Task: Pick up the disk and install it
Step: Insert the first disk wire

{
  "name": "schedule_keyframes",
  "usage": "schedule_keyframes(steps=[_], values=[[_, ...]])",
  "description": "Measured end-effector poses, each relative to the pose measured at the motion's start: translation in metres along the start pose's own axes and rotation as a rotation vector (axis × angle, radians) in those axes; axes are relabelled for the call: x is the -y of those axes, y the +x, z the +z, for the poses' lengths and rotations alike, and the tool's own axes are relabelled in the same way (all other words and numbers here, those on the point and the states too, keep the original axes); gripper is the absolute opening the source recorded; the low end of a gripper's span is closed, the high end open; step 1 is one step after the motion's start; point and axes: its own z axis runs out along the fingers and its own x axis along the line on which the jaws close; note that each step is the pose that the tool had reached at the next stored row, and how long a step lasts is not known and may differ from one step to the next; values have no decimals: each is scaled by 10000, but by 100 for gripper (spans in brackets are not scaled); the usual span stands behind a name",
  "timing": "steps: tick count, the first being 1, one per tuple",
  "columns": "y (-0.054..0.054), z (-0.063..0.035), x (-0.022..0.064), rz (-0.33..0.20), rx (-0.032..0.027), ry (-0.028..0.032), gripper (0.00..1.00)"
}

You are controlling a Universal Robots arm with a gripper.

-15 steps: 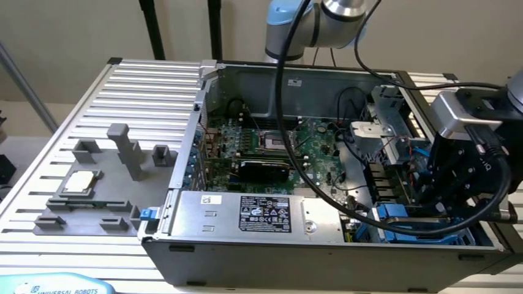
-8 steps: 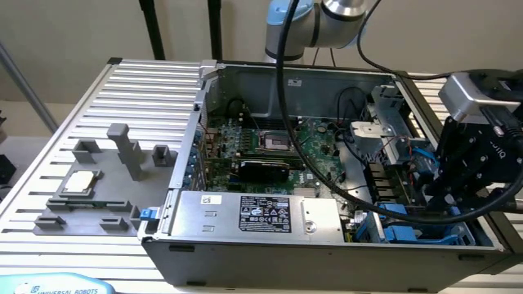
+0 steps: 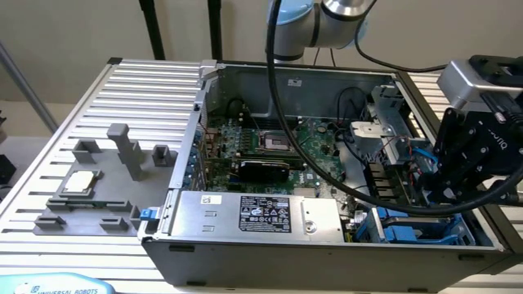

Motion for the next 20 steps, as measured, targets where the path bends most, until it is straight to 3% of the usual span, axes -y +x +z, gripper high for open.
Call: schedule_keyframes(steps=[8, 15, 20], values=[[-27, -193, -78, -2, 7, 12, 25], [-188, -193, -88, 5, 5, 24, 25], [-207, -156, -70, 48, -71, 31, 25]])
